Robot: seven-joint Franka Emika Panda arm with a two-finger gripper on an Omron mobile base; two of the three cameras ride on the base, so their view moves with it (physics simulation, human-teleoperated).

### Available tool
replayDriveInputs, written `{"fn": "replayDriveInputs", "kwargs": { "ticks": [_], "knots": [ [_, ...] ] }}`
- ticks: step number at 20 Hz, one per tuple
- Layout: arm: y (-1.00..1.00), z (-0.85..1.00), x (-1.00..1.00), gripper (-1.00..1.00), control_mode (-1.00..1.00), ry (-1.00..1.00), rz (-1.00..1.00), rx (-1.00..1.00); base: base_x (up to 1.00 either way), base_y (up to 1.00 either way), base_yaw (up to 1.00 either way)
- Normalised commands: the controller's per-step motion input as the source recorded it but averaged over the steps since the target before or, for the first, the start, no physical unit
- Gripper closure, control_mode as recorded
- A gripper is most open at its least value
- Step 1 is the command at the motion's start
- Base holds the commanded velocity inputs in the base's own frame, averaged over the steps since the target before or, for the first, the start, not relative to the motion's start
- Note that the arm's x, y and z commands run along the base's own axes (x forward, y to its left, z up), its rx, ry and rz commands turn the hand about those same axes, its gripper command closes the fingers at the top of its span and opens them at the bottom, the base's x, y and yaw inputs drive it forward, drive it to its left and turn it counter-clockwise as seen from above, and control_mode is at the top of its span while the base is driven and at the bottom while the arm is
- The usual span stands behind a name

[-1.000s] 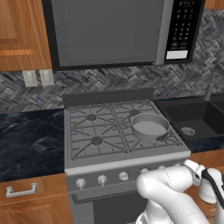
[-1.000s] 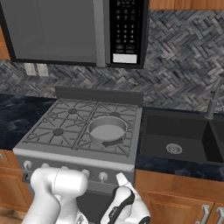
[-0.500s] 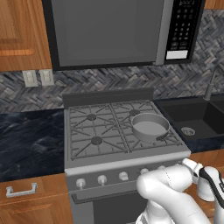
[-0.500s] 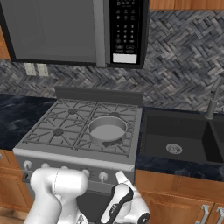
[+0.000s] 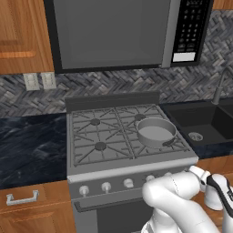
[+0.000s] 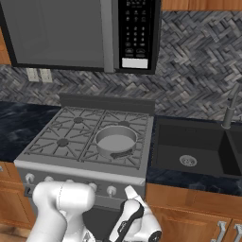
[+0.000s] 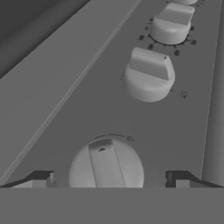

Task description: Turn off the front right burner of the stove.

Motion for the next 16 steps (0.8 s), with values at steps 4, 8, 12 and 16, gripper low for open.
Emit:
{"fn": "replayDriveInputs", "kwargs": {
  "ticks": [4, 8, 12, 16],
  "knots": [
    [0.0, -0.01, 0.0, -1.0, -1.0, 0.0, 0.0, 0.0, 0.0, 0.0, 0.0],
    [0.0, 0.0, 0.15, 1.0, -1.0, 0.0, 0.0, 0.0, 0.0, 0.0, 0.0],
    [0.0, 0.0, 0.21, 1.0, -1.0, 0.0, 0.0, 0.0, 0.0, 0.0, 0.0],
    [0.01, 0.0, 0.0, 1.0, -1.0, 0.0, -0.01, 0.0, 0.0, 0.0, 0.0]
  ]
}}
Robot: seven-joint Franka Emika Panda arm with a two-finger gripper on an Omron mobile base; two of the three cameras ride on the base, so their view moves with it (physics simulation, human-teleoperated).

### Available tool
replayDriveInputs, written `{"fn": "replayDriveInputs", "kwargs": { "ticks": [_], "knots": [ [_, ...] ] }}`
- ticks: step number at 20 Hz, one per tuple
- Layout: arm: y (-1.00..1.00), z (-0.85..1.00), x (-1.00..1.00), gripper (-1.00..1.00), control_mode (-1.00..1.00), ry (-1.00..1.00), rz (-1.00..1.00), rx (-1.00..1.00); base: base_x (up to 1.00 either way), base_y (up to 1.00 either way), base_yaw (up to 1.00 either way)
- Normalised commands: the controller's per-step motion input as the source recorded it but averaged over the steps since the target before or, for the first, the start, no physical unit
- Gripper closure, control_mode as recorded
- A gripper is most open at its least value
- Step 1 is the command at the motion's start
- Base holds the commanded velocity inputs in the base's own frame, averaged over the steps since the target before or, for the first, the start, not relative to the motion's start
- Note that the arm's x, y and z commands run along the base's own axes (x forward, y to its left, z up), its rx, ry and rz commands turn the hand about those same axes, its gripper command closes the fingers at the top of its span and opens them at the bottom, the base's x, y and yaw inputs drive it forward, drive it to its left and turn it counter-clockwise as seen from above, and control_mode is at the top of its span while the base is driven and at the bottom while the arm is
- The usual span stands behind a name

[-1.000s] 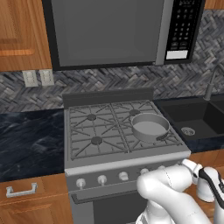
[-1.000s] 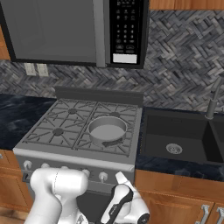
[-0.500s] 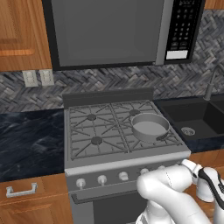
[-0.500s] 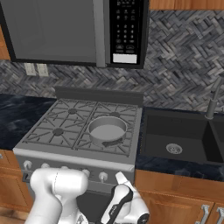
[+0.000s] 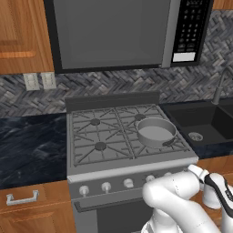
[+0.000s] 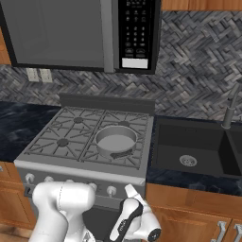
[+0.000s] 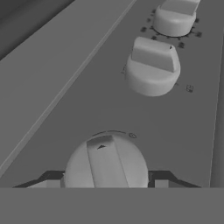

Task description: Turn off the front right burner of the stove.

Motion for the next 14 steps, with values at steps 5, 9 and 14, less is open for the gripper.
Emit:
{"fn": "replayDriveInputs", "kwargs": {
  "ticks": [5, 9, 14],
  "knots": [
    [0.13, 0.0, 0.0, 1.0, -1.0, 0.0, -0.04, 0.0, 0.0, 0.0, 0.0],
    [0.22, 0.0, 0.0, 1.0, -1.0, 0.0, -0.07, 0.03, 0.0, 0.0, 0.0],
    [0.37, 0.0, -0.07, 1.0, -1.0, 0.0, -0.12, 0.14, 0.0, 0.0, 0.0]
  ]
}}
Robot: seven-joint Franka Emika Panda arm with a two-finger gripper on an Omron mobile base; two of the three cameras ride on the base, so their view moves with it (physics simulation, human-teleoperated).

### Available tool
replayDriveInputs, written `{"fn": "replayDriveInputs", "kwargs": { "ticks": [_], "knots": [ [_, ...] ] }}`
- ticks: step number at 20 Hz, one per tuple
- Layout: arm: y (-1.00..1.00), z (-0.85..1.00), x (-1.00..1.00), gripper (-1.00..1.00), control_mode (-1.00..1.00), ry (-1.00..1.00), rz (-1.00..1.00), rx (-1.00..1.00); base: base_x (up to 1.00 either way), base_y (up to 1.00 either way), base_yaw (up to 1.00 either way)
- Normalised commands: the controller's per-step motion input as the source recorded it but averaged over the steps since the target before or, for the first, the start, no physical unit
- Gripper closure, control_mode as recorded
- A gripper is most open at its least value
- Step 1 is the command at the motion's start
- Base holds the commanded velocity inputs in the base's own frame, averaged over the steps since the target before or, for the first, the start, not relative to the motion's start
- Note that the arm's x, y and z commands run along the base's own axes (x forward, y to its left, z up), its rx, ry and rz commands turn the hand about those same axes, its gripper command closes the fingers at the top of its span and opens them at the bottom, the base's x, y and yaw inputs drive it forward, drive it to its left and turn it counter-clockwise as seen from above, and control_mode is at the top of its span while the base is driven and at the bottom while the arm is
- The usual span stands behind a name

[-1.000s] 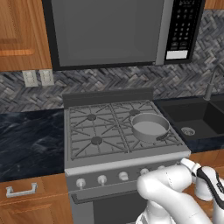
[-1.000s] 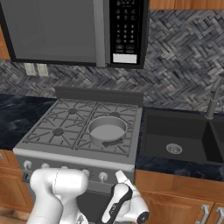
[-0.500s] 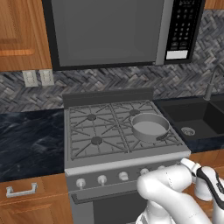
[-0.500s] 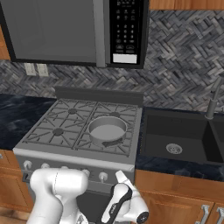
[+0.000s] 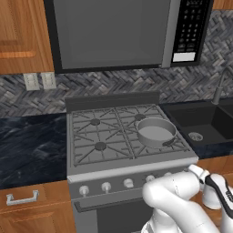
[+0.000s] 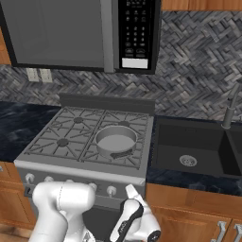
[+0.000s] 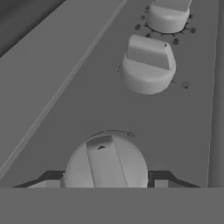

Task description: Turn off the front right burner of the stove.

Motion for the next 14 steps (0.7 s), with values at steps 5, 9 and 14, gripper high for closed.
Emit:
{"fn": "replayDriveInputs", "kwargs": {
  "ticks": [5, 9, 14],
  "knots": [
    [0.47, 0.0, -0.04, 1.0, -1.0, 0.0, -0.18, 0.24, 0.0, 0.0, 0.0],
    [0.35, 0.0, 0.0, 1.0, -1.0, 0.0, -0.18, 0.28, 0.0, 0.0, 0.0],
    [0.38, 0.03, 0.0, 1.0, -1.0, 0.01, -0.19, 0.28, 0.0, 0.0, 0.0]
  ]
}}
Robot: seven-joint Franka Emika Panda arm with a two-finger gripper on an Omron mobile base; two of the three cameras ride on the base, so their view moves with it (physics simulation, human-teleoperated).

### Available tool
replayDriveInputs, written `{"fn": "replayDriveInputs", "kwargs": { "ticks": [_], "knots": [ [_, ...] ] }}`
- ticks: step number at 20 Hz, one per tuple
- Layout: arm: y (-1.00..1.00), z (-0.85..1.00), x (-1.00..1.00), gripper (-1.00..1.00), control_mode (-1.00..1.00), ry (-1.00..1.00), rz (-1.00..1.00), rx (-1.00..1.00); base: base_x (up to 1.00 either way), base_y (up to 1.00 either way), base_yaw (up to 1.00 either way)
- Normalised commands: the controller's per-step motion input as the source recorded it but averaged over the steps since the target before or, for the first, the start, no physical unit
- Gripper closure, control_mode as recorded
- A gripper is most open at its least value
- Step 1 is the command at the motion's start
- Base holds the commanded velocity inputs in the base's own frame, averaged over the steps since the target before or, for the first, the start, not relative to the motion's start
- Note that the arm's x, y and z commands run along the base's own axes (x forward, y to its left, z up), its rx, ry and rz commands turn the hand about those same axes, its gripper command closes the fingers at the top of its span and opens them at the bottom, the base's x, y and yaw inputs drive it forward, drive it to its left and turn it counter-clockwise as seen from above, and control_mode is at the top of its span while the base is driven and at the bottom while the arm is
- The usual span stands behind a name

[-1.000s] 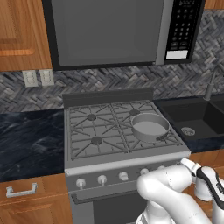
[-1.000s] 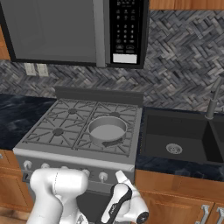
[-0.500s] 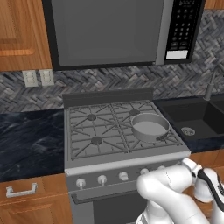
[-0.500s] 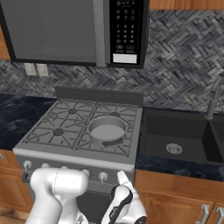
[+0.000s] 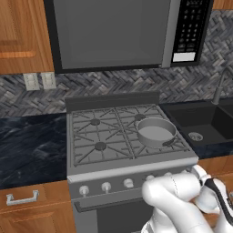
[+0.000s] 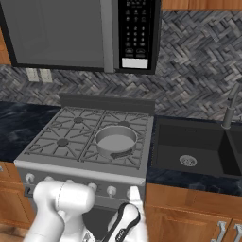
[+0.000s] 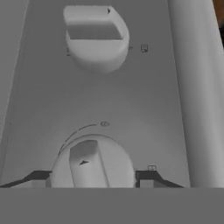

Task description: Turn off the front right burner of the stove.

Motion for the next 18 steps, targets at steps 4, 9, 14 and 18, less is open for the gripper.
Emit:
{"fn": "replayDriveInputs", "kwargs": {
  "ticks": [4, 9, 14, 18],
  "knots": [
    [0.37, 0.1, 0.0, 1.0, -1.0, 0.03, -0.19, 0.26, 0.0, 0.0, 0.0],
    [0.34, 0.08, 0.0, 1.0, -1.0, 0.05, -0.19, 0.29, 0.0, 0.0, 0.0],
    [0.3, 0.01, 0.0, 1.0, -1.0, 0.06, -0.19, 0.32, 0.0, 0.0, 0.0],
    [0.21, 0.01, 0.0, 1.0, -1.0, 0.08, -0.19, 0.33, 0.0, 0.0, 0.0]
  ]
}}
